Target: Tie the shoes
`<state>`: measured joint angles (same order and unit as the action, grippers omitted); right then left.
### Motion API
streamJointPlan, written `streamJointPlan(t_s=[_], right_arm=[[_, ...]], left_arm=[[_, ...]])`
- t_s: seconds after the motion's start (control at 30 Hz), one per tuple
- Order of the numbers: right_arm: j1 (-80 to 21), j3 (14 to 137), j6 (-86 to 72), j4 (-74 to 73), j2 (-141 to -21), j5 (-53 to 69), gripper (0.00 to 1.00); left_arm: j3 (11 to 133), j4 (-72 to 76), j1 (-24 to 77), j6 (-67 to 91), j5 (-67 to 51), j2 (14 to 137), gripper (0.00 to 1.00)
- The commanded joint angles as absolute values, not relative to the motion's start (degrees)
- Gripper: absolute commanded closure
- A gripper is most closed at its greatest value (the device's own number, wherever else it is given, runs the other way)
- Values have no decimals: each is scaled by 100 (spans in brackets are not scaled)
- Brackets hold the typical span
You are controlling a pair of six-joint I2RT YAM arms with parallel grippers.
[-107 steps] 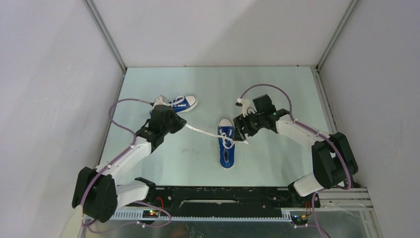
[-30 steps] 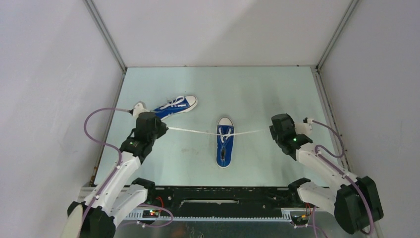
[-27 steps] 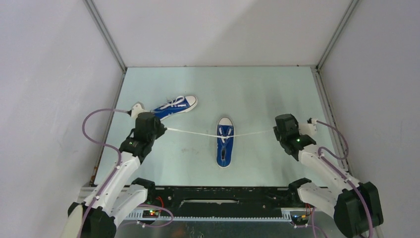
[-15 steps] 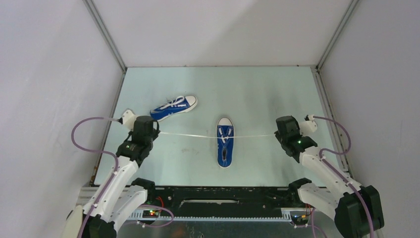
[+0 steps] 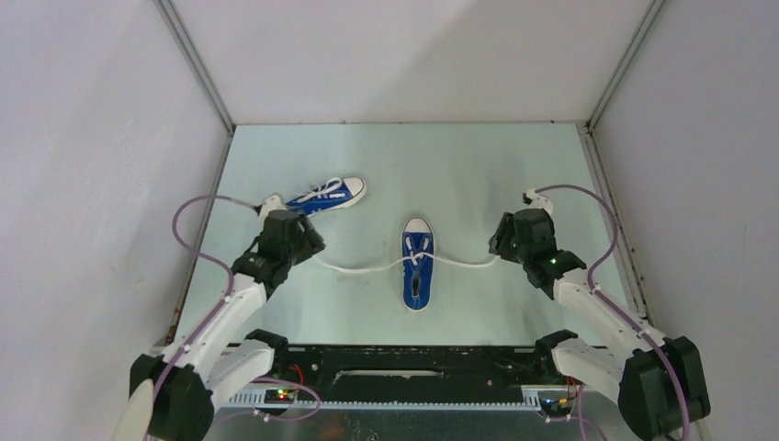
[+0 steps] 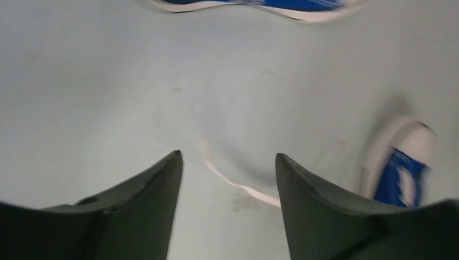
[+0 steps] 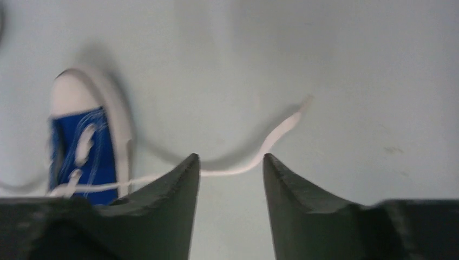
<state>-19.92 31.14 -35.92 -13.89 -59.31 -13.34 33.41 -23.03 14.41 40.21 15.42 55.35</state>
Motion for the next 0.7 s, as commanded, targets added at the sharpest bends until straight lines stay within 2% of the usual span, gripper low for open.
streamJointPlan(t_s=[0.0, 0.1, 0.27, 0.47, 0.67], right_arm=[[-1953, 3194, -1816, -711, -5465, 706, 45], [-2051, 3319, -1271, -724, -5317, 1446, 40], [-2330, 3719, -738, -876, -5625, 2509, 39], [-2833, 4296, -646, -1298, -5743, 2492, 41], [-2882, 4315, -746, -1713, -5348, 2589, 41]], left_arm=[[3362, -1360, 2192, 2886, 810, 4864, 26], [3321, -997, 2502, 2496, 286, 4867, 23], [3284, -161, 3075, 1927, -563, 5329, 24], [3357, 541, 3360, 989, -1585, 6108, 28], [4074, -419, 3414, 364, -1854, 7111, 34]])
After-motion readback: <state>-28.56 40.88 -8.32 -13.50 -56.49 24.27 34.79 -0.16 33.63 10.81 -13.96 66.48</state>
